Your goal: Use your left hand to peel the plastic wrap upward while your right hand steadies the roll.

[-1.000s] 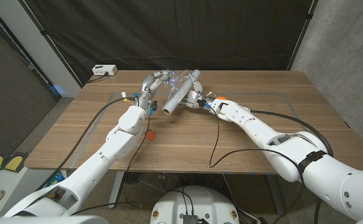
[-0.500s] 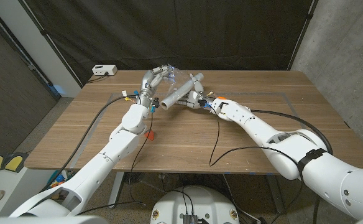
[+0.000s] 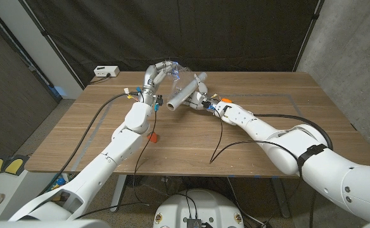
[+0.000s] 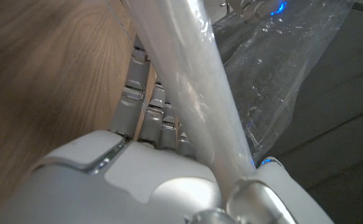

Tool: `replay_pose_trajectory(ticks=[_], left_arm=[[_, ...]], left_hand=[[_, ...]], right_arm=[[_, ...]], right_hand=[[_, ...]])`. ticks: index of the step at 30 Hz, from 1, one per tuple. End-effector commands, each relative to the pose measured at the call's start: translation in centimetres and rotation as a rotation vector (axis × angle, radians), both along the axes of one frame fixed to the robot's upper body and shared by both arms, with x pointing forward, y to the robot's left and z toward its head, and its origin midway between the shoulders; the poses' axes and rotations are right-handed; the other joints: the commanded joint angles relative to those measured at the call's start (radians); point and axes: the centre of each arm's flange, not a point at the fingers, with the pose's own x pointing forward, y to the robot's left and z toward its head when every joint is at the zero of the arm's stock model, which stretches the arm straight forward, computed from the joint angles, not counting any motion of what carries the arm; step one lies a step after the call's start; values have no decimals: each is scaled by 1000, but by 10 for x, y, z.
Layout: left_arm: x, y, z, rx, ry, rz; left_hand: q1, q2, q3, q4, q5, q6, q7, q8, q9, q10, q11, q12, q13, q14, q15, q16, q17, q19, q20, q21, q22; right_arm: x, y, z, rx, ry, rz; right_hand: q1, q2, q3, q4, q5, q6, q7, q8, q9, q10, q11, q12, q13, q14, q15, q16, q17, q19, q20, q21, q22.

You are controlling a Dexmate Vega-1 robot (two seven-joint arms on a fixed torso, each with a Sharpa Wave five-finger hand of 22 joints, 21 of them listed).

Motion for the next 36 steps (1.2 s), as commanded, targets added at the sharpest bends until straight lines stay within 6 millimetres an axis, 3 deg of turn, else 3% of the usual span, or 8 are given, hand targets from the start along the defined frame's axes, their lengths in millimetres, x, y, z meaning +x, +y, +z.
replay_pose_trajectory(ticks=[1,7,17,21,24,27,33,36], left_arm=[[-8,-2,12,16,-36,10],[-17,-2,23,17,-76,19],[-28,-2,40,22,-126,42],[-29,-4,43,30,-128,42],[-28,-5,44,33,-128,37],[-28,-6,45,33,-128,35],[-33,-9,55,43,-148,36],[-36,-10,61,50,-159,36]], left_hand=[[1,-2,6,1,6,71,72,8,4,14,-37,6,0,17,-10,-1,5,-2,-35,8,2],[1,-4,7,2,5,71,73,5,5,13,-37,5,0,18,-10,-2,9,-5,-35,16,0],[1,-7,10,4,5,74,72,3,8,15,-36,6,1,20,-10,-3,17,-10,-38,28,-4],[1,-8,10,4,5,76,71,1,7,14,-37,7,2,20,-10,-4,19,-10,-38,32,-5],[1,-9,11,5,5,78,71,0,7,15,-36,7,2,20,-10,-4,21,-12,-40,36,-6],[1,-10,12,5,5,78,71,0,8,14,-36,7,2,22,-10,-4,23,-14,-39,38,-6],[1,-12,13,5,5,79,70,-2,10,16,-35,6,0,21,-10,-5,26,-14,-41,44,-8],[2,-12,14,5,5,81,71,-3,9,16,-35,6,2,22,-10,-5,28,-14,-42,47,-9]], right_arm=[[3,0,0,50,1,-13],[4,1,1,79,17,-11],[6,-1,-1,108,54,-14],[8,-1,-3,119,76,-18],[8,-1,-3,130,84,-23],[10,-1,-4,129,97,-34],[11,-2,-4,112,108,-45],[13,-2,-5,110,121,-60]], right_hand=[[64,30,38,-31,-1,72,28,23,10,97,-19,56,14,77,-32,18,9,48,-59,19,12],[105,49,68,-59,6,161,83,45,14,165,-5,103,24,167,-49,33,15,91,-93,48,27],[93,36,65,-63,-6,248,99,59,5,214,28,117,15,226,-36,42,14,132,-86,74,33],[123,47,83,-81,2,272,102,58,1,238,41,114,6,260,-34,52,12,155,-93,86,32],[178,1,91,-133,-2,234,104,21,-7,215,50,81,-7,248,-44,37,5,156,-96,65,-5],[176,-8,89,-145,-9,143,108,-31,-5,157,53,37,-2,195,-33,13,14,140,-79,9,-21],[178,-22,83,-161,-14,104,109,-43,-1,108,57,-2,4,111,-25,-13,15,85,-52,-79,-22],[173,-37,75,-165,-20,88,109,-47,-1,94,57,-13,5,88,-23,-18,14,85,-50,-98,-22]])
